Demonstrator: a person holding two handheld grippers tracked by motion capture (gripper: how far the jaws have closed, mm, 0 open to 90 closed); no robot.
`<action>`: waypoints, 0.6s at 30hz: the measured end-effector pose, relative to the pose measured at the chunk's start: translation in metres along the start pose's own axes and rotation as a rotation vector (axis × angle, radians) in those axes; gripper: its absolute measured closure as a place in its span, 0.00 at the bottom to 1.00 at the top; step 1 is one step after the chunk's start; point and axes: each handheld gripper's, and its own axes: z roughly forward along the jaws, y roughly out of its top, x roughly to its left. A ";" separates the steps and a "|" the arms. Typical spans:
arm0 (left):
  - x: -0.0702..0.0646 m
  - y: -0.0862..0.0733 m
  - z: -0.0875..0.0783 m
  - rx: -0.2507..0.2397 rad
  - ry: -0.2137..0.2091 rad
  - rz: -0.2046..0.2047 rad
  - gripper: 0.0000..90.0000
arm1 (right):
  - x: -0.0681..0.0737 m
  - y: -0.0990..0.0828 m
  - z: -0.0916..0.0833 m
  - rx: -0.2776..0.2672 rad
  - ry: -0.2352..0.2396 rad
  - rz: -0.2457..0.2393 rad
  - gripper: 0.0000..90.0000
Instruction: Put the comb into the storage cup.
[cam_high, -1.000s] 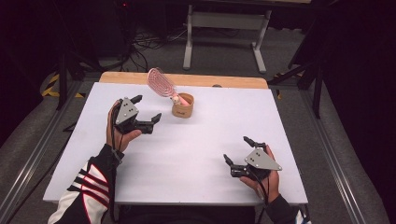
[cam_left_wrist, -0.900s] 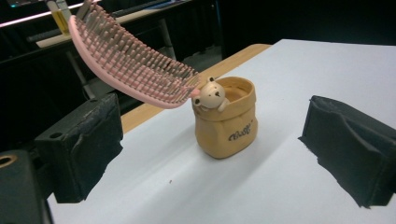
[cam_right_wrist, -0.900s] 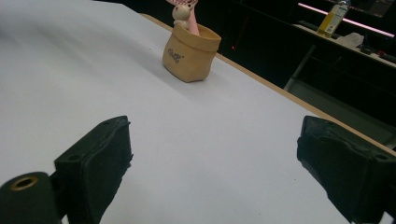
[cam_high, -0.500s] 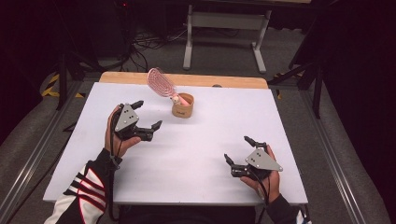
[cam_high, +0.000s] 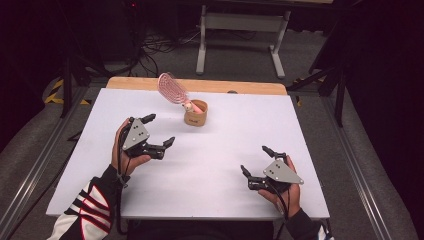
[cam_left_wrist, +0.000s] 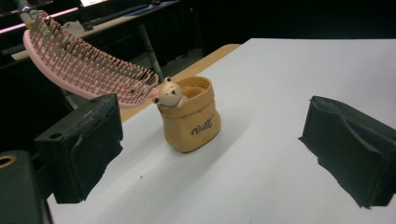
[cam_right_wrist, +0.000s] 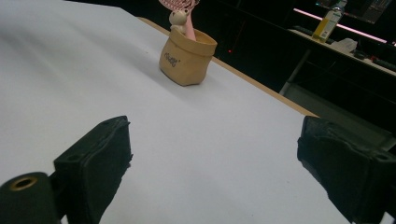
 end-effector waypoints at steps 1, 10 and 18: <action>-0.001 0.000 -0.001 0.004 0.002 0.009 0.07 | 0.000 0.000 0.000 -0.001 0.001 0.001 0.12; -0.009 0.005 -0.007 -0.005 -0.028 0.017 0.06 | 0.001 0.001 0.000 0.000 0.001 -0.002 0.12; -0.017 0.007 -0.015 -0.011 -0.032 0.047 0.06 | 0.002 0.002 -0.001 -0.007 0.002 -0.003 0.11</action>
